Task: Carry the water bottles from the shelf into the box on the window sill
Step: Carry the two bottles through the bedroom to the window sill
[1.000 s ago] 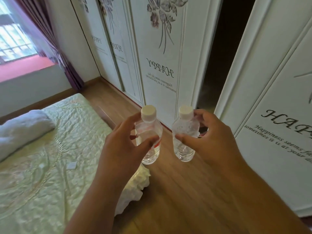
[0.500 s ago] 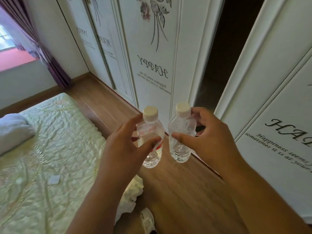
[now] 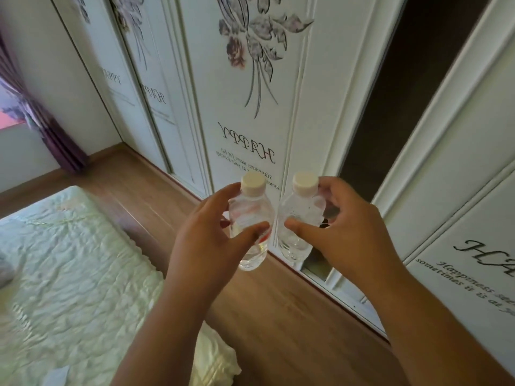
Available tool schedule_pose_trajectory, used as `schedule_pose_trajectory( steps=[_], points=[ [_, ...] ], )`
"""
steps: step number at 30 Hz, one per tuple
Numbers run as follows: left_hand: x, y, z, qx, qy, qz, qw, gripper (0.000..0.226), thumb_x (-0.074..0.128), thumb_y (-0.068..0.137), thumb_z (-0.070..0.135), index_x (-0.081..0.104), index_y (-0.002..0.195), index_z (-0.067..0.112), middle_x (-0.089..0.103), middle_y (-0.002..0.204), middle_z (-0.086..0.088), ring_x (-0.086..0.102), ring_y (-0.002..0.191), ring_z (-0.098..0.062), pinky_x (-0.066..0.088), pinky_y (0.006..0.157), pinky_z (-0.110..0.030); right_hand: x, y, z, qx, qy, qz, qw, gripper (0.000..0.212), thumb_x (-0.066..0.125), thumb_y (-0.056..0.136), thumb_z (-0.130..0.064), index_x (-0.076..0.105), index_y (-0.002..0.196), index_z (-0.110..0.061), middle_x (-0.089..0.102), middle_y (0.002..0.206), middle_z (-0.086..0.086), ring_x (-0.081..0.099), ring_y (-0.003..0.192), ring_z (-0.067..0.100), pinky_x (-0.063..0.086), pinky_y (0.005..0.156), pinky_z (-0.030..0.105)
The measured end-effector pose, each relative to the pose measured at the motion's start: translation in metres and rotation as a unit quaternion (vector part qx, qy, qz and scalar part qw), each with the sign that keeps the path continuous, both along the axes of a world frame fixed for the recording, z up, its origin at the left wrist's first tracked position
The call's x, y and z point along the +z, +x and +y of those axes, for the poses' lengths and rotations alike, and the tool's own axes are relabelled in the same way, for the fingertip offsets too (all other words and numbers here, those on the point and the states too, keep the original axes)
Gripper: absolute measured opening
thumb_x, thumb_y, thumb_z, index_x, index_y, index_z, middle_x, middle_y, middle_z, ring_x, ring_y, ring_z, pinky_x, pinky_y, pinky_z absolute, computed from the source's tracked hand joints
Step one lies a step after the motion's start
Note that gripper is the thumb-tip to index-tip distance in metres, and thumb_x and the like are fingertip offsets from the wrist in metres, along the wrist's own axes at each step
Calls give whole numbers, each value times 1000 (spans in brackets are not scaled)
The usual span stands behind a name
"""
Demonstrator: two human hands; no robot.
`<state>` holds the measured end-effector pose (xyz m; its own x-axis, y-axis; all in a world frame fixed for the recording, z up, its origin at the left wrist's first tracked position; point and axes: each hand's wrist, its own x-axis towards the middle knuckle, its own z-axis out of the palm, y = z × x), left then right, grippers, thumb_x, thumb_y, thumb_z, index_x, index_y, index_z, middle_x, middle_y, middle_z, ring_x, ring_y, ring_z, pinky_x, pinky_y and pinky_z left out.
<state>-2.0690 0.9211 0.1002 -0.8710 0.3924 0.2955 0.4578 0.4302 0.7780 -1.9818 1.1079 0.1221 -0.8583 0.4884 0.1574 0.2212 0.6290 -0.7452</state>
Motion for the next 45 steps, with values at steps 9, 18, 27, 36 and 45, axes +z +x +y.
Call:
schedule_pose_trajectory(
  steps=[9,18,27,36,45],
  points=[
    [0,-55,-34,66,-11,1,998,79,69,68,66,46,141,46,59,130,21,60,106,3,53,90,-25,-4,-85,-19,75,13,-13,997,66,76,69,-62,44,126,-48,56,124,-25,51,105,0,42,91,26],
    [4,-105,-31,178,-33,-5,983,82,61,62,74,44,139,52,57,128,26,59,100,5,44,77,-12,-12,-186,-11,196,3,26,980,62,81,69,-58,46,120,-48,62,120,-21,61,106,6,55,95,40],
    [27,-171,20,277,-32,33,960,74,75,68,58,49,137,48,57,122,31,61,106,3,53,87,-19,2,-302,35,311,2,57,949,72,82,67,-57,51,129,-38,64,122,-19,60,102,4,53,89,28],
    [20,-215,62,346,-1,19,938,73,82,72,51,51,137,48,62,128,22,62,109,3,57,90,-29,1,-374,72,375,9,52,926,81,70,60,-68,52,131,-35,64,128,-13,59,102,7,43,81,16],
    [8,-257,61,374,-19,2,927,73,82,71,52,51,137,47,62,128,23,60,107,8,56,87,-21,-11,-428,76,384,-1,42,923,80,76,63,-64,53,133,-31,66,127,-8,63,106,12,55,90,33]
  ],
)
